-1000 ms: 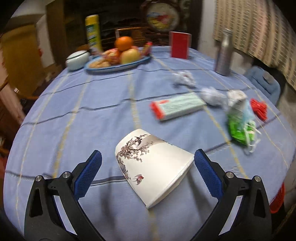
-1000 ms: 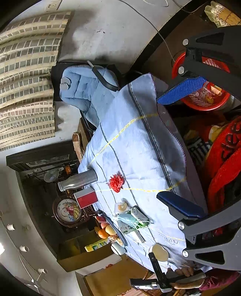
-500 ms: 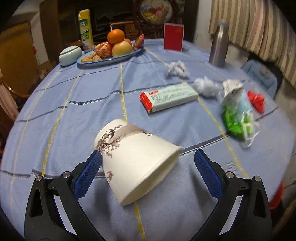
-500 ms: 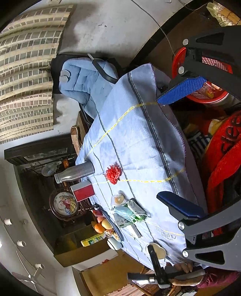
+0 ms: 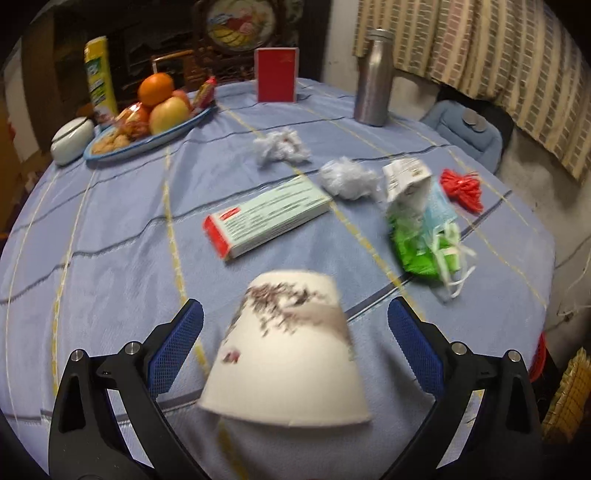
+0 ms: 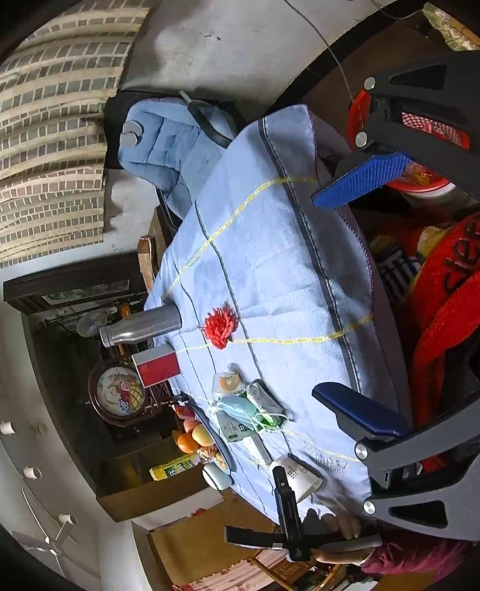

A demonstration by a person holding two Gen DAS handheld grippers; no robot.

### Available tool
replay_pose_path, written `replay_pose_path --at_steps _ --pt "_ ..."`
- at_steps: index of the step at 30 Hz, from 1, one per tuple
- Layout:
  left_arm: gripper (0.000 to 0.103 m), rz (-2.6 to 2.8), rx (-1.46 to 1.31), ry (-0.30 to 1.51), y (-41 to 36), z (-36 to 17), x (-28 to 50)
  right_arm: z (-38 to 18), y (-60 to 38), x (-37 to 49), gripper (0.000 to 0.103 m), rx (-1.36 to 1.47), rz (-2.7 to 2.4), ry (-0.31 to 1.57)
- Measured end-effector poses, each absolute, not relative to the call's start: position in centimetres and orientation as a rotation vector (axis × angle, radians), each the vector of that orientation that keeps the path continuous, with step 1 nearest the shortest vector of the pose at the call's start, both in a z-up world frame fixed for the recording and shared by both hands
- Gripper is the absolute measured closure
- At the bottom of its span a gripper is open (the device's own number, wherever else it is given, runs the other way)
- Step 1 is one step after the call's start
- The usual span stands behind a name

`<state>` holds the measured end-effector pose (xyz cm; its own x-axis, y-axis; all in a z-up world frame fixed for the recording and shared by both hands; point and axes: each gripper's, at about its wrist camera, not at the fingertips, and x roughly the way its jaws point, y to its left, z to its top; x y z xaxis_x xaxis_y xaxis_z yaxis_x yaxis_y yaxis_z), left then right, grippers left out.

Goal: Collect trash
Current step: 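Grasp the upside-down white paper cup with the left tool while the right tool grasps the blue face mask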

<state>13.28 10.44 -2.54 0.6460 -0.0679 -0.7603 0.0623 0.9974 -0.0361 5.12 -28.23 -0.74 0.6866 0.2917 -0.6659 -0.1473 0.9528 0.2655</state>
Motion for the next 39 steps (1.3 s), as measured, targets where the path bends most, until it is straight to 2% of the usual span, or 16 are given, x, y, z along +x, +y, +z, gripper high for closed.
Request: replay_pose_path --at_steps 5,9,20,25,31,34,36,37,39 --pt "0.007 -0.089 -0.028 0.922 10.5 -3.2 13.9 -0.6 -26.1 6.1 0.010 0.176 0.297 0.780" --pt "0.006 -0.059 0.073 1.037 8.9 -4.9 15.2 -0.5 -23.3 7.3 0.009 0.153 0.367 0.789" --pt "0.007 -0.068 0.073 1.032 9.0 -5.0 15.0 -1.0 -13.2 12.3 0.010 0.047 0.544 0.816" --pt "0.007 -0.070 0.072 1.031 8.8 -5.0 14.9 -0.6 -10.9 15.4 0.028 0.016 0.541 0.812" --pt "0.007 -0.082 0.081 1.027 8.4 -5.0 14.8 -0.9 -9.0 18.9 0.034 -0.003 0.529 0.822" --pt "0.007 -0.091 0.094 1.023 8.2 -4.9 14.6 -1.9 -7.9 20.3 0.045 -0.009 0.527 0.854" --pt "0.007 -0.094 0.100 1.020 8.0 -4.9 14.6 -2.6 -7.5 21.0 0.058 -0.013 0.515 0.875" --pt "0.007 -0.095 0.101 1.018 8.0 -4.9 14.6 -3.0 -7.5 21.4 0.074 -0.008 0.512 0.893" --pt "0.007 -0.099 0.100 1.018 8.1 -4.9 14.6 -3.3 -7.9 21.5 0.099 0.032 0.518 0.905"
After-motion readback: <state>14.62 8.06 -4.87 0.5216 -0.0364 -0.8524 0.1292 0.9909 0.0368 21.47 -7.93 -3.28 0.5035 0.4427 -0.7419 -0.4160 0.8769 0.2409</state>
